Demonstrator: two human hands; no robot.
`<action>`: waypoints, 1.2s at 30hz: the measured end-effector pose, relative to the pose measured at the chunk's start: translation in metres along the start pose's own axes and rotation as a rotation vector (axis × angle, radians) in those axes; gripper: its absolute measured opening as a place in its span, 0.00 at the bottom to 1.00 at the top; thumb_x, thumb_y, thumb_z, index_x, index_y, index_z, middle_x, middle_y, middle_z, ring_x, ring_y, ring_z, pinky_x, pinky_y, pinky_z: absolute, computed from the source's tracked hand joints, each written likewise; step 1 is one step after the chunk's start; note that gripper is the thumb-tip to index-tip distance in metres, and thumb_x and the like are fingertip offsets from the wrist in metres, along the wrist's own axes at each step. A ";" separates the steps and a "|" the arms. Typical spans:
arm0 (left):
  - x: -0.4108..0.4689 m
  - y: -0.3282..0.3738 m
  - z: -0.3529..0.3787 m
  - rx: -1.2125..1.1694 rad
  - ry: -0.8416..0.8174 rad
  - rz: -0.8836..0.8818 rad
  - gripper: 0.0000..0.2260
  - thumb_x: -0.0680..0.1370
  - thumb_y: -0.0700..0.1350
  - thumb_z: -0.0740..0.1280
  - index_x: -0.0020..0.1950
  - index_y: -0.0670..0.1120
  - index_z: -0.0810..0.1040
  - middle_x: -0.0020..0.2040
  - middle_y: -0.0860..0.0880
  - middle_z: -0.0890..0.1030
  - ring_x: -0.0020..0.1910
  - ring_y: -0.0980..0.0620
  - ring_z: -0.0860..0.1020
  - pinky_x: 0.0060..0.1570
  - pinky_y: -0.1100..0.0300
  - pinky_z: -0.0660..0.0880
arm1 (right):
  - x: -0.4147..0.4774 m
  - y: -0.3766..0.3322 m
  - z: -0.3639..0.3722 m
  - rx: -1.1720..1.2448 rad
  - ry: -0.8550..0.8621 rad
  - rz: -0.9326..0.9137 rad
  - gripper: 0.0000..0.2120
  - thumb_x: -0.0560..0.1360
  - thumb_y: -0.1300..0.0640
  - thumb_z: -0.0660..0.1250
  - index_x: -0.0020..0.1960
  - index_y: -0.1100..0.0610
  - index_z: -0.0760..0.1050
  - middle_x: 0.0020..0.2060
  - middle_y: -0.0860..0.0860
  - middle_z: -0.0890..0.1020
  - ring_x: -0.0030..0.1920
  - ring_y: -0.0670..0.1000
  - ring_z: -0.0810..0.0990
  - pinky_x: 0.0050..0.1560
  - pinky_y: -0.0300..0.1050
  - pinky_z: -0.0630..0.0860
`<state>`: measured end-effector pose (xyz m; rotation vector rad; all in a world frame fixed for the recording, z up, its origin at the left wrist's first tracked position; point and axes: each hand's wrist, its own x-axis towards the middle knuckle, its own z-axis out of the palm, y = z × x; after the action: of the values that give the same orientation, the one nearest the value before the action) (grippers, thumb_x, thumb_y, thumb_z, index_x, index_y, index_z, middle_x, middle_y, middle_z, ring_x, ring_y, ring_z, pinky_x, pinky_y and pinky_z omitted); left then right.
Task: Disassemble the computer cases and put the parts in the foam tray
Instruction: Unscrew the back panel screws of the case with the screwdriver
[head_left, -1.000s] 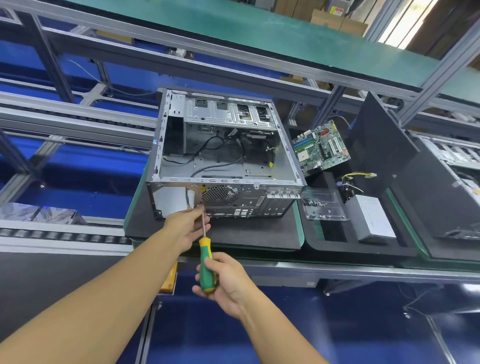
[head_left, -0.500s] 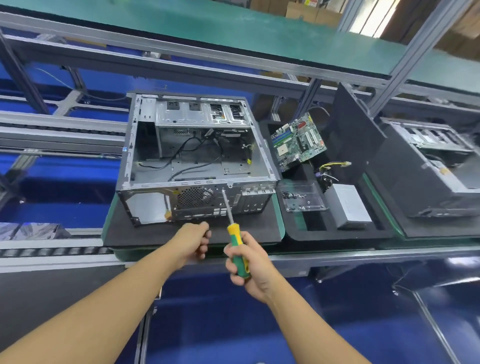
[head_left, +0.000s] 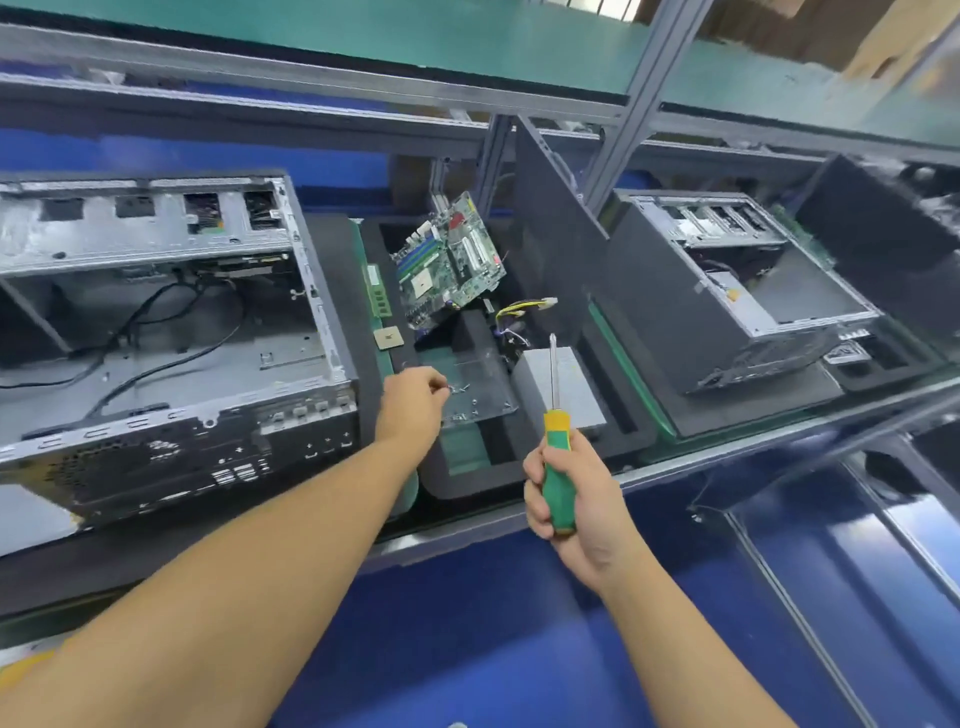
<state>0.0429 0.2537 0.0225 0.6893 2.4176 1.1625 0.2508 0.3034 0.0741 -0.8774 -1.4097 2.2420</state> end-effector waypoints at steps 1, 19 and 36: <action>0.011 0.001 0.005 0.045 -0.009 0.004 0.08 0.79 0.40 0.68 0.56 0.46 0.84 0.52 0.47 0.84 0.50 0.48 0.81 0.53 0.53 0.78 | 0.003 -0.003 -0.009 -0.013 -0.002 0.003 0.08 0.69 0.53 0.68 0.42 0.51 0.70 0.36 0.50 0.74 0.26 0.50 0.67 0.25 0.39 0.63; -0.011 0.052 -0.125 0.273 -0.199 0.535 0.15 0.77 0.38 0.64 0.62 0.48 0.80 0.56 0.52 0.82 0.47 0.58 0.77 0.49 0.72 0.69 | 0.020 0.006 0.062 0.104 -0.085 0.111 0.09 0.81 0.51 0.61 0.56 0.53 0.77 0.34 0.51 0.75 0.30 0.50 0.72 0.26 0.40 0.66; -0.070 -0.145 -0.302 0.686 -0.284 0.214 0.25 0.70 0.55 0.76 0.65 0.56 0.72 0.56 0.58 0.78 0.54 0.52 0.77 0.50 0.52 0.76 | -0.047 0.125 0.239 -0.350 -0.206 0.098 0.03 0.80 0.53 0.60 0.52 0.52 0.69 0.37 0.49 0.77 0.31 0.52 0.77 0.27 0.43 0.74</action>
<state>-0.0959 -0.0515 0.0935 1.2389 2.5117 0.2292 0.1308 0.0584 0.0516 -0.8534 -1.9348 2.2471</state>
